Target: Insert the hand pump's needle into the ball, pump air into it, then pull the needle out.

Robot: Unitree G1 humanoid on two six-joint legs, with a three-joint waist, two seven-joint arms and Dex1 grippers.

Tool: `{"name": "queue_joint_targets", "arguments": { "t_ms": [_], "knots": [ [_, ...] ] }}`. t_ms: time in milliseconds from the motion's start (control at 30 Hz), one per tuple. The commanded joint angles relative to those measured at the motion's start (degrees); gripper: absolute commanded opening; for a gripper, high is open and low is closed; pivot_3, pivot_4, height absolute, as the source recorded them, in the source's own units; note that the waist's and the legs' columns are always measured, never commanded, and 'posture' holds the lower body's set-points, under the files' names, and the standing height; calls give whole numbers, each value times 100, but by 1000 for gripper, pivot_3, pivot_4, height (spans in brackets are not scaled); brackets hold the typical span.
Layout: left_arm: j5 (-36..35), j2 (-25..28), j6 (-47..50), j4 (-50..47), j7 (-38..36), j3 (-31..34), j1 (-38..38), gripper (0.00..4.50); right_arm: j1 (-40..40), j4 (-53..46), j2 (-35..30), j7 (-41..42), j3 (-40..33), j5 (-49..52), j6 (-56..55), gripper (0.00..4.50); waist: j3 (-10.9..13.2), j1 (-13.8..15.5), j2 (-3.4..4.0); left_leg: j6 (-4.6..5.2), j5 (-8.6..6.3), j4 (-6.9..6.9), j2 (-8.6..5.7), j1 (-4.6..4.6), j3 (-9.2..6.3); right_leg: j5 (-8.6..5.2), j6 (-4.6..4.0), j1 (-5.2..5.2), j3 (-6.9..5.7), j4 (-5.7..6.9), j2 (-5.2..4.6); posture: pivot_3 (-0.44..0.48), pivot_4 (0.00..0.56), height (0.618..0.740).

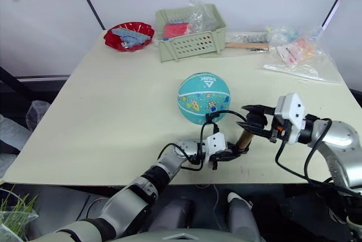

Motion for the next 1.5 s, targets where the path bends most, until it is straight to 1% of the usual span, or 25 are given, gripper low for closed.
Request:
{"name": "queue_joint_targets", "arguments": {
  "t_ms": [33,167,300,400,567,633,767,933,1033,1133,1167,1233,1267,1367,1500],
  "knots": [
    [307,256,350,428,-16,-124,332,1049,-12,126,-135,58,-196,-28,46,1672,2,1,4,0,0,0,-1,-3,1,0,0,0,3,0,0,0,150,740],
    [314,252,343,462,-21,-125,300,1049,-172,-127,-427,224,-566,526,444,1672,13,10,9,1,0,0,-2,-9,-1,0,-1,-2,0,0,-1,0,150,740],
    [314,248,326,485,-24,-127,276,1049,-479,-496,-834,278,-1188,1442,1157,1672,49,26,34,1,0,1,-6,-20,-2,1,-3,-9,-1,-1,-6,0,150,740],
    [311,248,321,491,-31,-127,273,1049,-596,-576,-989,261,-1409,1728,1439,1672,62,28,27,1,0,1,-7,-27,-5,1,-5,-15,-4,-1,-7,0,150,740],
    [304,225,300,544,-40,-126,255,1049,-1294,-510,-1677,383,-2199,2673,2191,1672,76,26,35,2,0,2,-8,-35,-3,2,-4,-21,-4,-2,-12,0,150,740],
    [314,216,288,569,-33,-129,246,1049,-1510,-503,-1847,334,-2324,2953,2444,1672,87,26,49,2,0,4,-8,-36,0,2,-3,-23,-2,-2,-13,0,150,740],
    [319,213,278,587,-27,-125,245,1049,-1563,-546,-1915,319,-2304,3003,2643,1672,90,32,45,2,1,2,-5,-37,-4,2,-4,-25,-6,-2,-14,0,150,740],
    [318,198,285,579,-19,-129,259,1049,-1477,-598,-1766,249,-2151,2911,2653,1672,88,23,50,2,1,3,-5,-33,7,2,-1,-25,5,-1,-15,0,150,740],
    [333,178,284,556,-8,-148,277,1049,-710,-686,-1442,424,-1172,1782,1994,1672,53,24,26,2,0,0,-1,-28,3,1,-3,-22,1,-1,-13,0,150,740],
    [346,170,292,535,5,-147,285,1049,-410,-531,-1094,341,-540,962,1335,1672,22,8,16,1,0,-6,-1,-11,7,0,-2,-8,4,-2,-8,0,150,740],
    [350,164,296,528,11,-144,290,1049,-358,-466,-997,292,-398,736,1154,1672,10,4,6,1,0,-5,0,-6,8,0,0,-3,5,-1,-7,0,150,740],
    [359,158,306,515,23,-138,299,1049,-189,-404,-689,276,-201,666,982,1672,2,0,0,-5,-4,-4,2,5,7,0,1,9,5,-1,-5,0,150,740],
    [360,154,311,510,27,-136,300,1049,-123,-356,-645,320,-103,527,832,1672,-8,1,-11,-5,-4,-4,1,6,6,0,2,9,5,-1,-5,0,150,740],
    [358,149,333,488,38,-123,306,1049,-58,-130,-376,231,175,71,406,1672,-16,0,-4,-5,-3,-4,2,10,4,0,1,10,3,-1,-2,0,150,740],
    [361,148,348,468,37,-113,308,1049,-19,95,-200,187,347,-234,148,1672,-28,1,0,0,0,-5,2,11,2,-1,0,9,2,-1,0,0,150,740]
  ]
}}
